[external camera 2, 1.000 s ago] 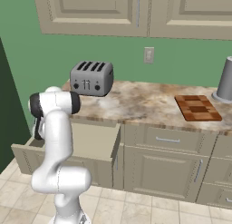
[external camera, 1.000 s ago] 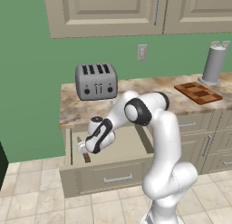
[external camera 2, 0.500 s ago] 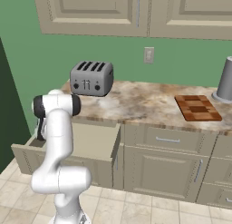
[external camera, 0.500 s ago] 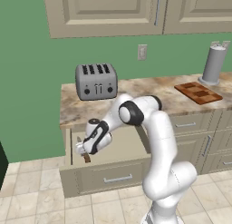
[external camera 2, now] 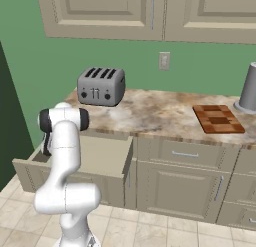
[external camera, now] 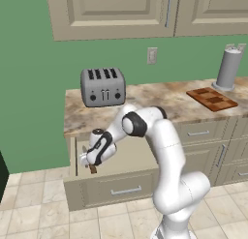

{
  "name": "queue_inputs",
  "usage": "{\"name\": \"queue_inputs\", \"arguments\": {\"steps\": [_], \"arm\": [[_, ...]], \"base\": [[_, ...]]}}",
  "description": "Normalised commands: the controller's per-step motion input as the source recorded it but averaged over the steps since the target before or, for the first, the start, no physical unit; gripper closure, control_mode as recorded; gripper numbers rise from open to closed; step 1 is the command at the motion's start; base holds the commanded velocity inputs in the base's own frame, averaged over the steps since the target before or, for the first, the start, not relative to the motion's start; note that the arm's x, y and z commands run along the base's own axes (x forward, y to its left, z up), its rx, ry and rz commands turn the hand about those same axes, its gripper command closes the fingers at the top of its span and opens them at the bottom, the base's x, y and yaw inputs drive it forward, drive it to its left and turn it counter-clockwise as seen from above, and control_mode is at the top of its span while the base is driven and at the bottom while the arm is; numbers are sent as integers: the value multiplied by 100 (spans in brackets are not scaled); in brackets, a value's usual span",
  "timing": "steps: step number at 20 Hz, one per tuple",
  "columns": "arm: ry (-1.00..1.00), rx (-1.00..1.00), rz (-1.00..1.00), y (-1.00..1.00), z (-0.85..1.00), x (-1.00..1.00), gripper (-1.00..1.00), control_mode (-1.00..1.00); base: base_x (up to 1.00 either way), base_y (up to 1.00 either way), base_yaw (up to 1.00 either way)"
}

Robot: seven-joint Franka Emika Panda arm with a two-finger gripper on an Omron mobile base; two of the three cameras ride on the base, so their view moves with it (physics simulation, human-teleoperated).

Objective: Pick up the knife from the drawer and place it on the cutting board. Then place the meat from the plate to the cutting board.

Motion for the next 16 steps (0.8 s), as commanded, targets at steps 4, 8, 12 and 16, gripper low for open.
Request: {"name": "queue_inputs", "arguments": {"steps": [4, 8, 12, 16], "arm": [[0, 0, 0, 0, -36, 9, -100, -100], [0, 0, 0, 0, -36, 0, 100, -100], [0, 0, 0, 0, -26, 0, 100, -100], [0, 1, 0, 0, -29, 0, 100, -100]], "base": [[0, 0, 0], [0, 0, 0], [0, 0, 0], [0, 0, 0]]}}
